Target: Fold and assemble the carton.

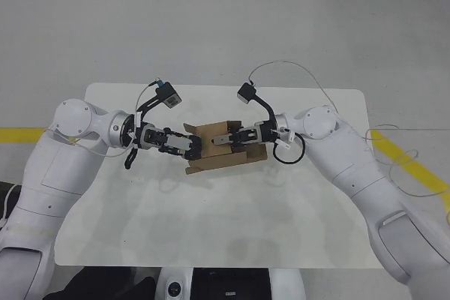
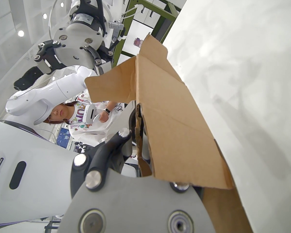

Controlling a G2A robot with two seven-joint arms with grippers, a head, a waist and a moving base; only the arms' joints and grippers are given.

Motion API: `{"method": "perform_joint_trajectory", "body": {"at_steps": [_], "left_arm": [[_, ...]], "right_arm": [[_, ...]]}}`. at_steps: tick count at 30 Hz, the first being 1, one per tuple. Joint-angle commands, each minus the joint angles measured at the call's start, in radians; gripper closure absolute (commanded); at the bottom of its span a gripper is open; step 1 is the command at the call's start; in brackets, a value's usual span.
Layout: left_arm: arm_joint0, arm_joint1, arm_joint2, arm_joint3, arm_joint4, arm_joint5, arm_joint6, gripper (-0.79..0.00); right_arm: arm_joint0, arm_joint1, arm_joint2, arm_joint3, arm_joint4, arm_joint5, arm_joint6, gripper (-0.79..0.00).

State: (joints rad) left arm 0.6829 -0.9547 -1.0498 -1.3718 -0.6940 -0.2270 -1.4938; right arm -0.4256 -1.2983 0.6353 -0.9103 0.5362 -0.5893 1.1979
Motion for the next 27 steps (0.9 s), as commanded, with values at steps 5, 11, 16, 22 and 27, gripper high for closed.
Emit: {"method": "perform_joint_trajectory", "body": {"at_steps": [5, 11, 16, 22, 27], "left_arm": [[-0.005, -0.005, 0.009, 0.011, 0.056, -0.023, 0.05, -0.785], [0.0, -0.006, 0.006, 0.001, 0.095, -0.038, 0.074, -0.785], [0.006, -0.004, -0.002, -0.02, 0.113, -0.049, 0.08, -0.785], [0.021, 0.002, -0.036, -0.03, 0.101, -0.046, 0.077, -0.785], [0.025, 0.008, -0.063, -0.025, 0.113, -0.046, 0.08, -0.785]], "right_arm": [[-0.009, -0.009, 0.006, -0.01, 0.004, 0.001, 0.012, 0.0], [-0.017, -0.015, 0.014, -0.024, -0.003, 0.006, 0.017, 0.0], [-0.022, -0.017, 0.025, -0.026, -0.015, 0.009, 0.019, 0.0], [-0.032, -0.01, 0.063, -0.012, -0.02, 0.005, 0.009, 0.0], [-0.05, 0.0, 0.095, -0.021, -0.024, 0.006, 0.011, 0.0]]}}
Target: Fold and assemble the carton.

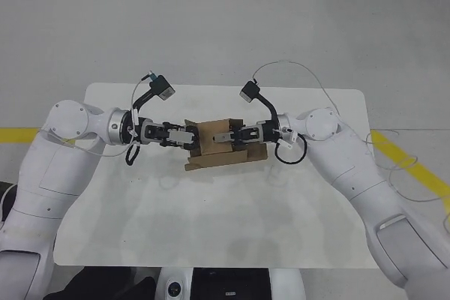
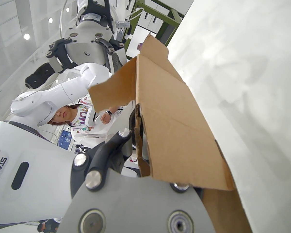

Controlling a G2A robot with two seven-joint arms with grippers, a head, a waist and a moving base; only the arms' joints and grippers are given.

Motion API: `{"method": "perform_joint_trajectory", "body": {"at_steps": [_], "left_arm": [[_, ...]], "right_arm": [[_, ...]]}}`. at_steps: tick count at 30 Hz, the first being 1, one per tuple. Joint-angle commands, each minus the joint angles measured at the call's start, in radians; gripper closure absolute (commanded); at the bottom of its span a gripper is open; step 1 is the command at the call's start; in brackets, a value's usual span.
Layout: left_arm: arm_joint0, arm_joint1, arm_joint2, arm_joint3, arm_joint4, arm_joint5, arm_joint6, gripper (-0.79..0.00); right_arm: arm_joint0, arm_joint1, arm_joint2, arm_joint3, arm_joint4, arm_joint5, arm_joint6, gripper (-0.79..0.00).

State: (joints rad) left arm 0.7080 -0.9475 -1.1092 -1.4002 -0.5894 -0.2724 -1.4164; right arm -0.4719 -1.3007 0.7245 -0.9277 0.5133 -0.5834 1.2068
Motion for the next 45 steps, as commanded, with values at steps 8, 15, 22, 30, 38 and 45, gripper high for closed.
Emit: {"method": "perform_joint_trajectory", "body": {"at_steps": [8, 15, 22, 30, 38, 45], "left_arm": [[-0.001, 0.002, -0.012, 0.031, 0.031, 0.009, 0.025, -0.785], [-0.005, 0.002, -0.014, 0.043, 0.054, 0.009, 0.039, -0.785], [-0.007, -0.001, -0.003, 0.043, 0.048, 0.014, 0.028, -0.785], [-0.008, -0.006, 0.01, 0.035, 0.025, 0.021, 0.002, -0.785], [-0.016, -0.005, -0.005, 0.058, 0.029, 0.015, 0.013, -0.785], [-0.002, 0.005, -0.05, 0.043, 0.053, -0.006, 0.05, -0.785]], "right_arm": [[-0.038, 0.012, 0.029, -0.045, -0.016, 0.023, 0.03, 0.0], [-0.054, 0.007, 0.022, -0.076, -0.021, 0.039, 0.061, 0.0], [-0.058, -0.007, 0.001, -0.095, -0.018, 0.049, 0.079, 0.0], [-0.048, -0.022, -0.009, -0.089, -0.015, 0.054, 0.083, 0.0], [-0.044, -0.024, 0.012, -0.066, -0.004, 0.04, 0.07, 0.0], [-0.047, -0.013, 0.06, -0.049, -0.015, 0.025, 0.037, 0.0]]}}
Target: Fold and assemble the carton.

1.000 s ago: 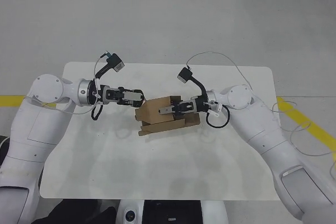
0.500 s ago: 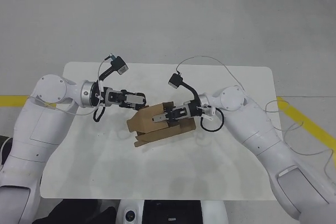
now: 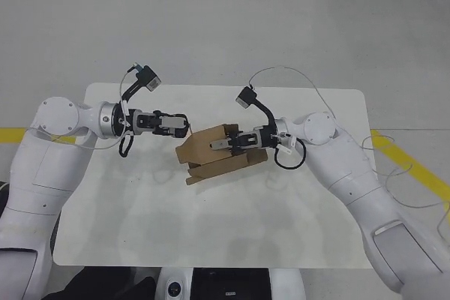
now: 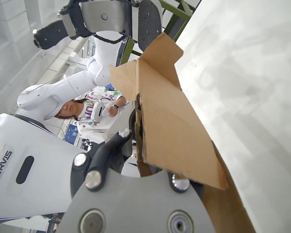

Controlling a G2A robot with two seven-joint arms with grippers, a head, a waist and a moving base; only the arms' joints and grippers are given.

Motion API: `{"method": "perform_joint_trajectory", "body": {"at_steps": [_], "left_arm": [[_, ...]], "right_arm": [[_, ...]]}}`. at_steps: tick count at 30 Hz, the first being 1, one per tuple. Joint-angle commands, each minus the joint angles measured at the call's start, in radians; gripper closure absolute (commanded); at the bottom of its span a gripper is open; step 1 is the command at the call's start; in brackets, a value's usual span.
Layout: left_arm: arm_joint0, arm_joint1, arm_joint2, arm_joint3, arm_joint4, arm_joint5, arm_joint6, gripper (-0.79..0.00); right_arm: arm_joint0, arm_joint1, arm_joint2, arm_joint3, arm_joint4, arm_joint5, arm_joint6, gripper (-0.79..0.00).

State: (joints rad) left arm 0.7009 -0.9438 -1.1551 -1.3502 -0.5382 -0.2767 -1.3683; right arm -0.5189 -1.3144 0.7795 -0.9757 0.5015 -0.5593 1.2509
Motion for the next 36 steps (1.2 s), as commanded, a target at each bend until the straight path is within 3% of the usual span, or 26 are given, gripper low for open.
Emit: {"method": "perform_joint_trajectory", "body": {"at_steps": [1, 10, 36], "left_arm": [[0.01, 0.002, -0.008, -0.015, 0.003, -0.002, 0.003, -0.785], [0.06, 0.007, -0.005, -0.097, 0.032, -0.002, 0.003, -0.785], [0.077, -0.001, 0.043, -0.145, -0.021, 0.044, -0.068, -0.785]], "right_arm": [[-0.002, 0.002, 0.011, -0.002, -0.006, 0.002, -0.017, 0.0], [-0.017, 0.006, 0.048, -0.026, -0.042, 0.015, -0.11, 0.0], [-0.061, 0.015, 0.13, -0.092, -0.102, 0.01, -0.242, 0.0]]}}
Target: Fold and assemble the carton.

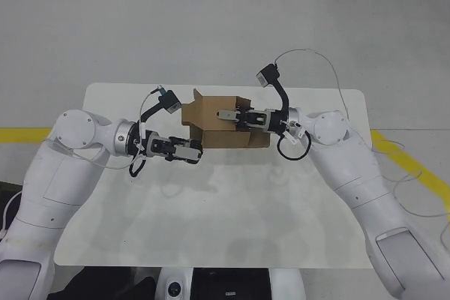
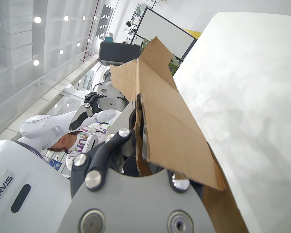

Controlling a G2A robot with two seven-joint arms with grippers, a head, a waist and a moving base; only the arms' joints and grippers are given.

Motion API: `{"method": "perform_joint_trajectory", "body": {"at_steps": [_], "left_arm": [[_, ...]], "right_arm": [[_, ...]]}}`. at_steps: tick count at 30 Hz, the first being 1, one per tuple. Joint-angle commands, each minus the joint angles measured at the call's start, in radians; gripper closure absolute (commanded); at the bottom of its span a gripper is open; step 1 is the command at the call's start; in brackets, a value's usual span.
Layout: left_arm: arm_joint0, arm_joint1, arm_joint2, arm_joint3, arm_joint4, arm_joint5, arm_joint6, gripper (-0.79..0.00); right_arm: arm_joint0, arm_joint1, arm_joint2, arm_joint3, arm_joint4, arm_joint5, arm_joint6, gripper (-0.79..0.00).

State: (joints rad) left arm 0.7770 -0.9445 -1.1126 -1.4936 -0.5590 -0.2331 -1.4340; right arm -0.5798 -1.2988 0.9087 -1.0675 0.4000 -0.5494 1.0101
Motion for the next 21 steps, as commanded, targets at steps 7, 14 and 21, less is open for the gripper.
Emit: {"method": "perform_joint_trajectory", "body": {"at_steps": [7, 14, 21], "left_arm": [[-0.001, -0.003, 0.013, -0.003, 0.002, 0.005, -0.002, -0.785], [-0.001, -0.005, 0.019, -0.002, 0.007, 0.006, 0.001, -0.785], [-0.003, -0.005, 0.013, 0.002, 0.02, -0.002, 0.015, -0.785]], "right_arm": [[-0.006, -0.007, -0.008, -0.019, -0.01, 0.003, -0.007, 0.0], [-0.004, -0.019, -0.032, -0.028, -0.02, 0.004, -0.019, 0.0], [-0.002, -0.026, -0.038, -0.015, -0.032, 0.001, -0.031, 0.0]]}}
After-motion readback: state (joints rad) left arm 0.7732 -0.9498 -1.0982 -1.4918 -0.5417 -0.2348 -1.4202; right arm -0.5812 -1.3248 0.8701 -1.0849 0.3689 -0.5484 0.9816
